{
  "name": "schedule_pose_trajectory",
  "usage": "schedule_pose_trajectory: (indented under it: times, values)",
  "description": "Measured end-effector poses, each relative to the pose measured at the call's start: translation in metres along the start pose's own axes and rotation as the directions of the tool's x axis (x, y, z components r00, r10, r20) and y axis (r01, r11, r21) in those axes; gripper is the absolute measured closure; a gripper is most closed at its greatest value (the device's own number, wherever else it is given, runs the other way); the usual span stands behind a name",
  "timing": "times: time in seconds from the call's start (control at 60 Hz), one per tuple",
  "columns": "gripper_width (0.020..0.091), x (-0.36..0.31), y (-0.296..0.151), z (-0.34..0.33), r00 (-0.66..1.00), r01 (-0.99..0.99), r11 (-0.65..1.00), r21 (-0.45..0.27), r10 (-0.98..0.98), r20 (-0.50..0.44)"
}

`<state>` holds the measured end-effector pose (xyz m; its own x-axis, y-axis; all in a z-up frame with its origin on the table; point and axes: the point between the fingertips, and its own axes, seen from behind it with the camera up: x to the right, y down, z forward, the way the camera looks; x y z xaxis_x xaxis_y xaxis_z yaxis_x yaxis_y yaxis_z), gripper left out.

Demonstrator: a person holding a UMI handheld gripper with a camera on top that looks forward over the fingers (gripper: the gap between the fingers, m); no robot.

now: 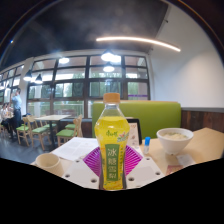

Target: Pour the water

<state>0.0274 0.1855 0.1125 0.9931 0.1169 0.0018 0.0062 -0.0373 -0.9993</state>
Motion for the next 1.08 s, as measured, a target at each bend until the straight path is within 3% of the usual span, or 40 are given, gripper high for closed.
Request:
schedule_pose_trajectory:
  times: [0.083, 0.117, 0.25, 0.283, 0.333, 0.383, 0.433, 0.5, 0.567, 0.667, 0.833, 1.083]
  values:
    - [0.0829, -0.004, 0.02, 0.001, 0.999, -0.014, 0.999, -0.048, 0.015, 0.033]
    - [0.0844, -0.011, 0.022, 0.008, 0.999, -0.002, 1.0, -0.014, 0.003, 0.04]
    - [0.0842, -0.002, 0.018, 0.007, 0.999, -0.008, 1.0, -0.011, 0.009, 0.031]
    - [0.0815, -0.001, 0.018, 0.005, 0.999, -0.013, 1.0, -0.011, 0.013, 0.031]
    - [0.075, -0.002, 0.02, 0.001, 1.0, -0.011, 1.0, -0.008, 0.011, 0.028]
    - [0.0624, -0.001, 0.019, 0.0, 1.0, -0.008, 1.0, -0.009, 0.008, 0.023]
    - [0.0549, 0.002, 0.023, -0.002, 1.0, 0.005, 0.999, -0.053, -0.005, 0.001]
    - [0.0242, 0.009, 0.028, -0.014, 1.0, 0.007, 0.994, -0.106, -0.01, -0.029]
    - [0.0295, 0.005, 0.015, -0.037, 0.999, -0.012, 0.996, -0.089, 0.008, -0.036]
    - [0.0282, -0.018, -0.005, -0.087, 1.0, -0.024, 0.996, -0.084, 0.024, -0.001]
    - [0.0277, -0.033, -0.029, -0.184, 0.996, -0.016, 0.996, -0.088, 0.008, -0.085]
    - [0.0274, -0.102, -0.015, -0.3, 0.998, -0.05, 0.992, -0.117, 0.055, 0.041]
